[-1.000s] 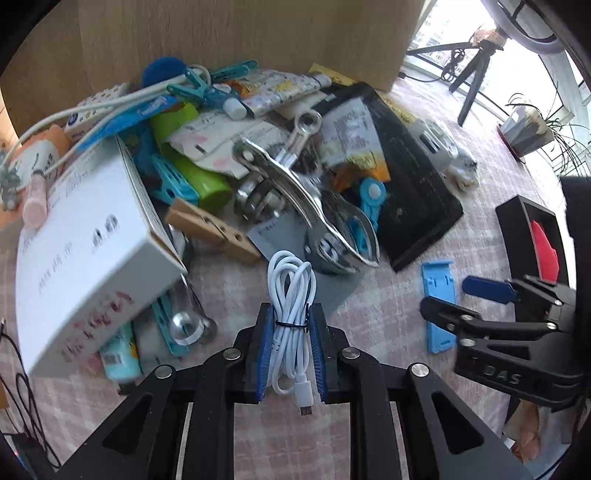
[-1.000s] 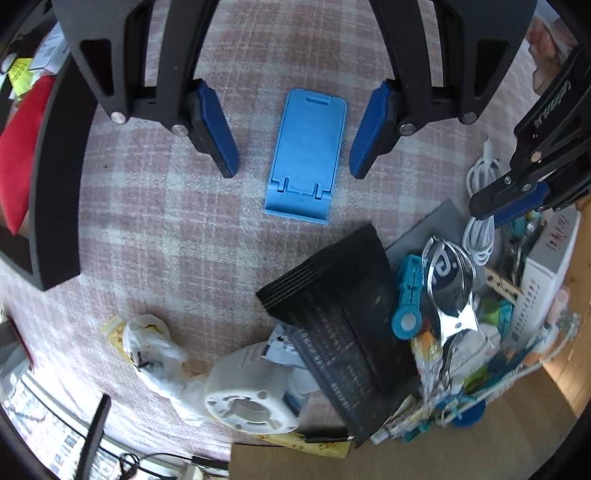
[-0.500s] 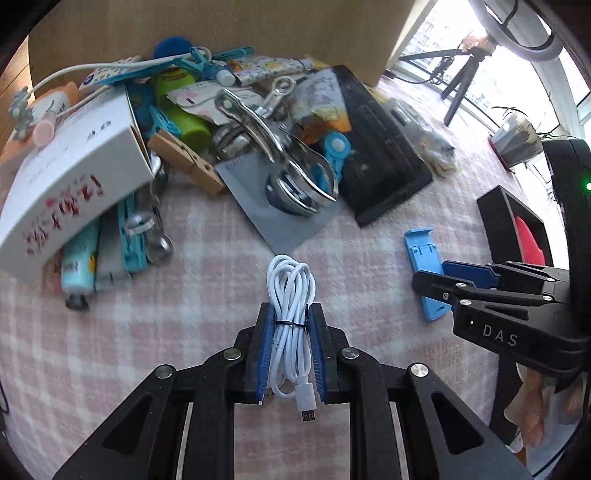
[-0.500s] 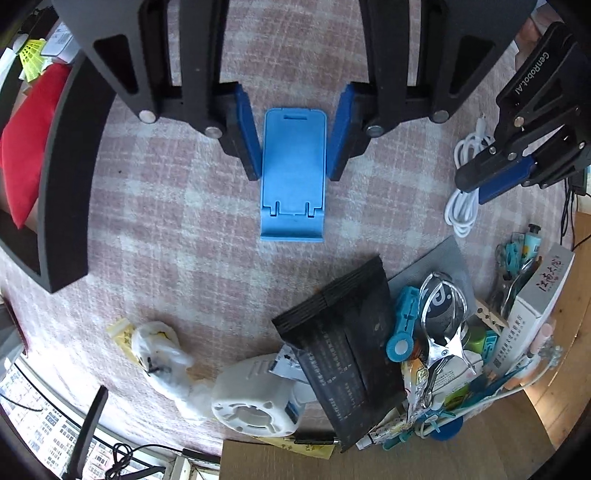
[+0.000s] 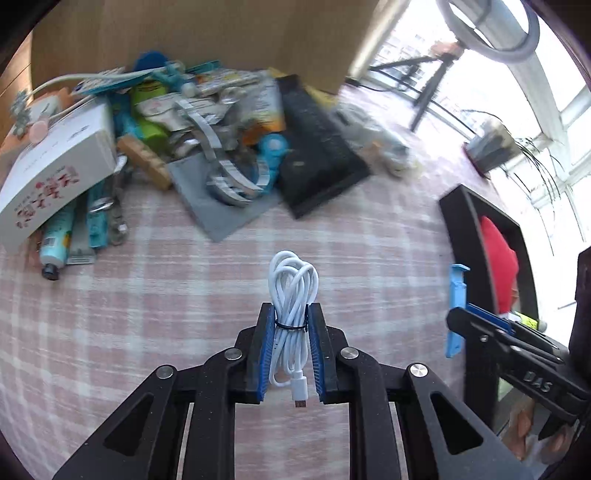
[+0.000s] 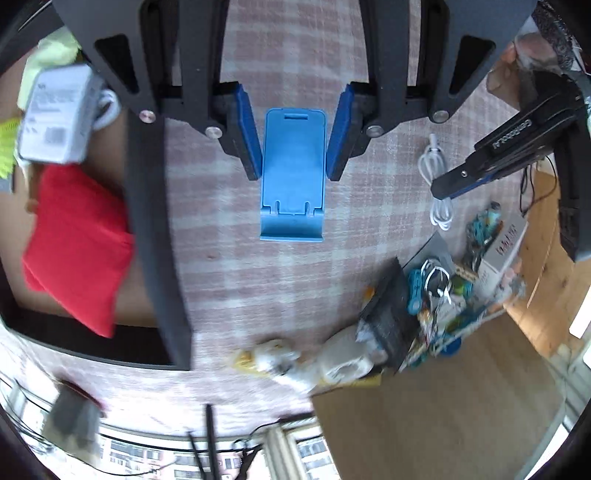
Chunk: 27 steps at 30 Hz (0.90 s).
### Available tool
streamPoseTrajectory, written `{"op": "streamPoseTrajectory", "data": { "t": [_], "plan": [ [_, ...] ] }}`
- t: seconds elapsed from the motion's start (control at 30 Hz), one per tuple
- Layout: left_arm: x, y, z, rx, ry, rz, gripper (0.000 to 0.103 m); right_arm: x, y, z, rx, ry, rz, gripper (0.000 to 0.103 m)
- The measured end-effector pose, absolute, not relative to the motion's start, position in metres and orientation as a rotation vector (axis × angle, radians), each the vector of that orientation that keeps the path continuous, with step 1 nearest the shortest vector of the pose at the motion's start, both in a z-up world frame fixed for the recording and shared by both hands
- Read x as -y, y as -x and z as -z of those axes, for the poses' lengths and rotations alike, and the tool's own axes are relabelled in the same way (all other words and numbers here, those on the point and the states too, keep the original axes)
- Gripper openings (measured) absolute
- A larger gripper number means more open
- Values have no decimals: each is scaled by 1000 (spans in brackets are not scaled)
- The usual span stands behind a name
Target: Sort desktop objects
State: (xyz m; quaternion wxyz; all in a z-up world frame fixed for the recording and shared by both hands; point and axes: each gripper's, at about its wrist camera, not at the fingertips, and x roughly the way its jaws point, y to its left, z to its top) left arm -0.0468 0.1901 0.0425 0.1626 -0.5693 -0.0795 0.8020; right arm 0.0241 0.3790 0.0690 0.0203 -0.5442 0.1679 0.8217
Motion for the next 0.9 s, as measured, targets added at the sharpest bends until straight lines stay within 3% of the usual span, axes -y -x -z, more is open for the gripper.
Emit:
{"op": "streamPoseTrajectory", "data": {
  "t": [0.23,0.3,0.53,0.63,0.7,0.8,0.9],
  "plan": [
    [-249,29,-71,174,1520,-2198,15,-435,-79,-81,-643,1500,-2501,35],
    [-269,25,-80,151,1490,-2171,0,-460,-100,-90,-691,1450,-2480,35],
    [-324,19,-108,80,1411,-2082,0,-517,-155,-98,-777,1320,-2382,35],
    [-334,32,-99,-52,1454,-2089,4,-531,-172,-99,-803,1296,-2360,36],
    [-338,43,-84,-88,1521,-2054,26,-539,-180,-97,-796,1296,-2341,36],
    [-347,46,-75,-192,1495,-2085,44,-547,-184,-93,-799,1300,-2318,36],
    [-358,46,-66,-229,1502,-2039,47,-552,-187,-92,-797,1300,-2308,36]
  ]
}}
